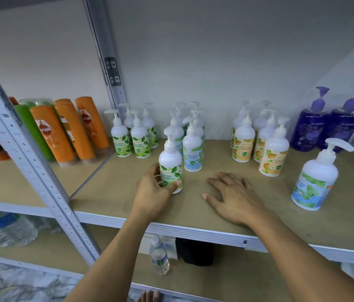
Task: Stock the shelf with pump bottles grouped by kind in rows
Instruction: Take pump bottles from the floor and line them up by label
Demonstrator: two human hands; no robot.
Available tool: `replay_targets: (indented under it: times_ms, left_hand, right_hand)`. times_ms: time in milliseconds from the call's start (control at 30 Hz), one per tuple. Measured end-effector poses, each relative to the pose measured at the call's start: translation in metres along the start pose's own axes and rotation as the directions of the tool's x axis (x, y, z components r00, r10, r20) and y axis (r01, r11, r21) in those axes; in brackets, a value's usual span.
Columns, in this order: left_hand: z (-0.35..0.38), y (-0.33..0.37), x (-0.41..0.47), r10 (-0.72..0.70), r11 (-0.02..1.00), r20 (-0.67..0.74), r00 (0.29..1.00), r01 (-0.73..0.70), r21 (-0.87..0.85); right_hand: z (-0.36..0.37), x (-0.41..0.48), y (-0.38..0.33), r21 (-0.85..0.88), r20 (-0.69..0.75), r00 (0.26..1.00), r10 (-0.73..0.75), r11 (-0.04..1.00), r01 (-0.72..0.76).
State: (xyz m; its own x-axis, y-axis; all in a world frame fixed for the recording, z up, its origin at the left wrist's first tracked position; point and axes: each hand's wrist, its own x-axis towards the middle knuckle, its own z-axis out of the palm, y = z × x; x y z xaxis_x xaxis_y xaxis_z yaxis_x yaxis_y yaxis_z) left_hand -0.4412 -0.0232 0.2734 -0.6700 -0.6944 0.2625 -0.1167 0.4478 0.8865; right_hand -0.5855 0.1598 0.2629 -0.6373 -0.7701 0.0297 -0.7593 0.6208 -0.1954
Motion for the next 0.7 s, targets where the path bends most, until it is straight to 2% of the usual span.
replay_targets:
  times_ms: [367,700]
  left_hand:
    - [-0.092,-0.044,0.044,-0.076,0.990,-0.237,0.968,0.102,0.098]
    - [-0.105,-0.070,0.092,-0.075,0.978,-0.267,0.961,0.124,0.170]
  right_hand:
    - [0.010,0.012,-0.009,-0.032,-0.006,1.000,-0.014,0.999,0.013]
    - [0.009,0.014,-0.011,-0.061,0.002,1.000,-0.007,0.998,0.007]
